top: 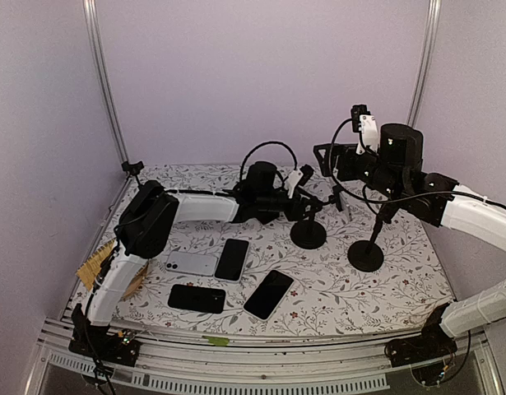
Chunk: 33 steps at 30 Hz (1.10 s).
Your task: Remove the phone from the phone stand
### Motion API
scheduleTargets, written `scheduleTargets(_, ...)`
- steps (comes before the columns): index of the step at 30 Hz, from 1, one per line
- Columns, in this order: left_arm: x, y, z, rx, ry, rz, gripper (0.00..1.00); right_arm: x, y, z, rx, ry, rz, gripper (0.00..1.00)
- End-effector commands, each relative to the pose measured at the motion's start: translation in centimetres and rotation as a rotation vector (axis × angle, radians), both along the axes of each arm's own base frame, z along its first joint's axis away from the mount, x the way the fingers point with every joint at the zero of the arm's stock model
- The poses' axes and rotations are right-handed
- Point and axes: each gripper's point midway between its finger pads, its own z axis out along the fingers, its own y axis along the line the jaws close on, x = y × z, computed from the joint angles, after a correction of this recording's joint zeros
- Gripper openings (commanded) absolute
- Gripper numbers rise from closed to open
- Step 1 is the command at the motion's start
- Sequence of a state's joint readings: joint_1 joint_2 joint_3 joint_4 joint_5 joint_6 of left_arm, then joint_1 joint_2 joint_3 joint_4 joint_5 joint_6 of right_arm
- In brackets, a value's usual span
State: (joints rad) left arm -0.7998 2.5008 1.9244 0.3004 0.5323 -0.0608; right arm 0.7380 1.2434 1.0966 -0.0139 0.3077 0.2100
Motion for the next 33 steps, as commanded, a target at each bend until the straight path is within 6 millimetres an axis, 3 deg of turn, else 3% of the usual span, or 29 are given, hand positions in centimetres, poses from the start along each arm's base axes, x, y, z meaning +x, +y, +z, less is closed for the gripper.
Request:
scheduleTargets(1, -1.3, -1.3, 0.0, -0.018, 0.011, -0.052, 0.42, -0.1, -0.2, 0.3, 0.024, -0.007, 0.005, 0.99)
scheduleTargets(5, -1.8, -1.2, 0.4, -0.020, 0.008, -0.048, 0.24, -0.1, -0.2, 0.1, 0.021, -0.005, 0.005, 0.99)
scheduleTargets(11, -2.9, 0.8, 2.4, -0.028, -0.008, 0.008, 0.15, -0.2, 0.1, 0.2, 0.027, -0.003, 0.018, 0.99)
scheduleTargets(17, -4.7, 4.8, 4.0, -0.017, -0.008, 0.101, 0.13, -0.5, 0.7, 0.3, 0.038, -0.008, 0.062, 0.99)
scheduleTargets(24, -7.1, 8.8, 3.7, 0.019, 0.010, 0.176, 0.12, -0.5, 1.3, 0.3, 0.038, -0.007, 0.089, 0.99)
scheduleTargets(26, -7.8, 10.0, 4.5, 0.014, -0.004, 0.194, 0.12, -0.5, 1.4, 0.2, 0.038, -0.007, 0.092, 0.99)
scheduleTargets(33, -9.5, 13.0, 2.6, 0.042, 0.000, 0.253, 0.18, -0.4, 1.9, 0.0, 0.039, -0.002, 0.111, 0.99)
